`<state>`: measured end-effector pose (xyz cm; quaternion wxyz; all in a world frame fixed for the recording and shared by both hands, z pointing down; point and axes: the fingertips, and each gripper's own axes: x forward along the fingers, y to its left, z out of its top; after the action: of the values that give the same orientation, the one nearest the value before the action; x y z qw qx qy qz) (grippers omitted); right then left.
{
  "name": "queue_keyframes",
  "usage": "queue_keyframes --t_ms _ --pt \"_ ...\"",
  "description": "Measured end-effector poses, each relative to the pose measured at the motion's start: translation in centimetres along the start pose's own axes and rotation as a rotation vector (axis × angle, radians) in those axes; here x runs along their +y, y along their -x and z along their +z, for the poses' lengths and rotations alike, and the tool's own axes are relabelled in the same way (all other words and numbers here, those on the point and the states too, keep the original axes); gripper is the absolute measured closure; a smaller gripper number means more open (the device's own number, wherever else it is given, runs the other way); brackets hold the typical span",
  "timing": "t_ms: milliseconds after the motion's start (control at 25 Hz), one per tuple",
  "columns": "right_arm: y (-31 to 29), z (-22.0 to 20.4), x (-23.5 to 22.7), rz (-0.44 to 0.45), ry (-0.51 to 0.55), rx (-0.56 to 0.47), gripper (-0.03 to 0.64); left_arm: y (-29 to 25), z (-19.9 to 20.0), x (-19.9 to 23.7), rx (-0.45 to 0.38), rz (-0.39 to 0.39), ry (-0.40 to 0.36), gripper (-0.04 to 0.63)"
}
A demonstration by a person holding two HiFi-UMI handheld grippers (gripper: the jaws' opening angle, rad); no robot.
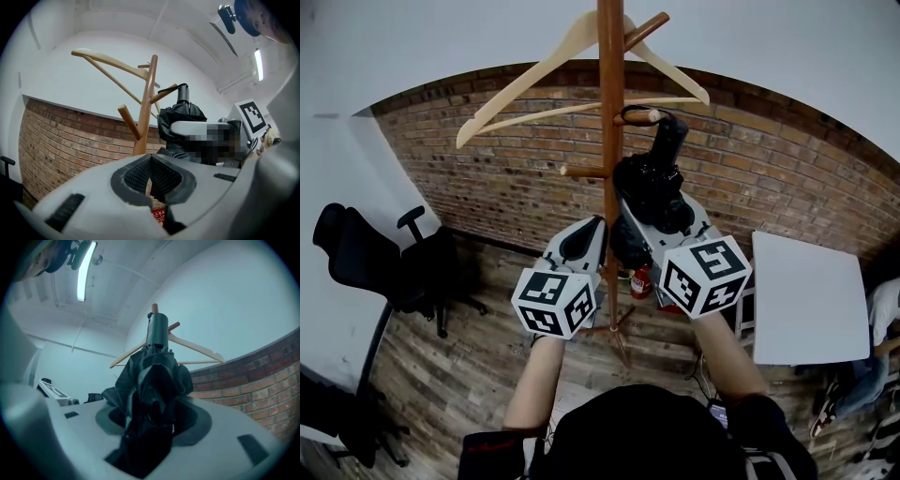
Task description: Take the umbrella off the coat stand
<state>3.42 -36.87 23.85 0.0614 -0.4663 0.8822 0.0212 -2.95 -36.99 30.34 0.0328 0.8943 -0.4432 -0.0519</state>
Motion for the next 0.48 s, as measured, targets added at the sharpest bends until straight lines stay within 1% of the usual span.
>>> queue_keyframes --t_ms 480 --pt "0.9 1.1 -0.1 -0.016 0.007 -0.019 0.382 0.0 0.4 -0.7 -0.009 -0.02 0.005 0.577"
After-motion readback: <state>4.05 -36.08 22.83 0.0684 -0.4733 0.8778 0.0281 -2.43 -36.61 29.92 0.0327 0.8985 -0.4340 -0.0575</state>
